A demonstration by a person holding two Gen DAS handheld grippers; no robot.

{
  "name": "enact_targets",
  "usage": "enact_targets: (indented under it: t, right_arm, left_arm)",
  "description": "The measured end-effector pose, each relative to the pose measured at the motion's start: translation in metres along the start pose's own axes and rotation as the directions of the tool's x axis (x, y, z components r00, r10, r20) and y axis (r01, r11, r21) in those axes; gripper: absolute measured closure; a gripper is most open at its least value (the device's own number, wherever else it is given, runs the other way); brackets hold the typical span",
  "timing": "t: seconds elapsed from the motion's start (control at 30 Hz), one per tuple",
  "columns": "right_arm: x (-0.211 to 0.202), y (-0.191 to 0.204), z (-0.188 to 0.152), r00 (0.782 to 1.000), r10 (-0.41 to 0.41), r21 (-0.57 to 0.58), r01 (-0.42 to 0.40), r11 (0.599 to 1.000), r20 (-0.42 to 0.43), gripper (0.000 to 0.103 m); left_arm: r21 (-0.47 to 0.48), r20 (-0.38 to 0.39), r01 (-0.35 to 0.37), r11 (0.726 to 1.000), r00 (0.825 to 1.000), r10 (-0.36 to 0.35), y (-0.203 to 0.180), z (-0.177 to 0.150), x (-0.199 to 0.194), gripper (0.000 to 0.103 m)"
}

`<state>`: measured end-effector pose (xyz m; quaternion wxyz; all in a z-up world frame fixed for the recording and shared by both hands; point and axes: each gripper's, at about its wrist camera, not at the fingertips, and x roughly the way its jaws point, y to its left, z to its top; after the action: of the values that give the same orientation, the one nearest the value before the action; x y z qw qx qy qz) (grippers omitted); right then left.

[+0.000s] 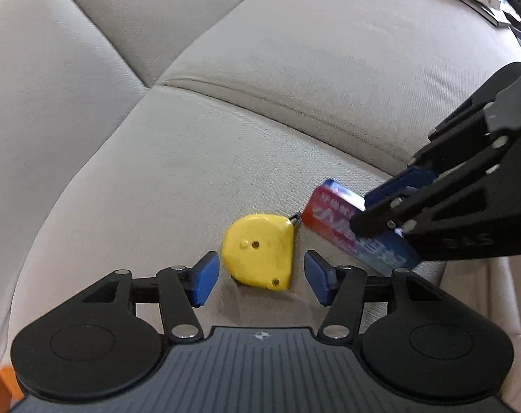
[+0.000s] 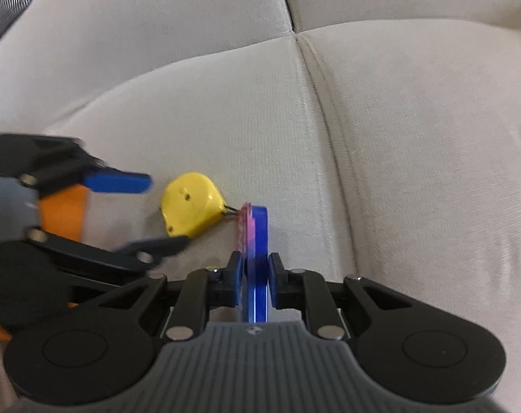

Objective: Organize rigid objects
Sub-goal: 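Grasp the red-blue card with the right gripper while the left grasps the yellow tape measure, then carry the card and tape measure over the shoebox with both grippers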

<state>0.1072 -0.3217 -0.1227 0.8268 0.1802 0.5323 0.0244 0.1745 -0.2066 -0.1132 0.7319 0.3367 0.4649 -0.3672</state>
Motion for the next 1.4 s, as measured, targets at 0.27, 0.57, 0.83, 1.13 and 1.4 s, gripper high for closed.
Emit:
enact_targets:
  t: [0.27, 0.57, 0.83, 1.13, 1.4]
  right_arm:
    - [-0.003, -0.008, -0.012, 0.997, 0.073, 0.08, -0.071, 0.994, -0.023, 0.084]
    - [-0.008, -0.009, -0.014, 0.999, 0.042, 0.086, -0.04, 0.996, -0.024, 0.089]
    - [-0.044, 0.003, -0.021, 0.999, 0.014, 0.052, -0.017, 0.999, 0.052, 0.09]
    - [-0.105, 0.053, -0.025, 0.974, 0.134, -0.023, -0.132, 0.991, 0.181, 0.089]
    - [-0.124, 0.148, -0.017, 0.935, 0.283, -0.185, -0.246, 0.952, 0.214, 0.089]
  left_arm:
    - [-0.014, -0.03, 0.061, 0.998, 0.998, -0.061, 0.009, 0.01, 0.019, 0.04]
    - [-0.064, -0.022, 0.034, 0.997, 0.999, -0.036, 0.005, 0.007, 0.016, 0.046]
    - [-0.295, 0.12, 0.028, 0.955, 0.993, 0.008, 0.009, -0.014, -0.055, 0.046]
    - [-0.57, 0.221, 0.02, 0.822, 0.967, 0.13, 0.042, -0.098, -0.182, 0.046]
    - [-0.734, 0.036, -0.168, 0.658, 0.958, 0.285, 0.09, -0.2, -0.227, 0.046]
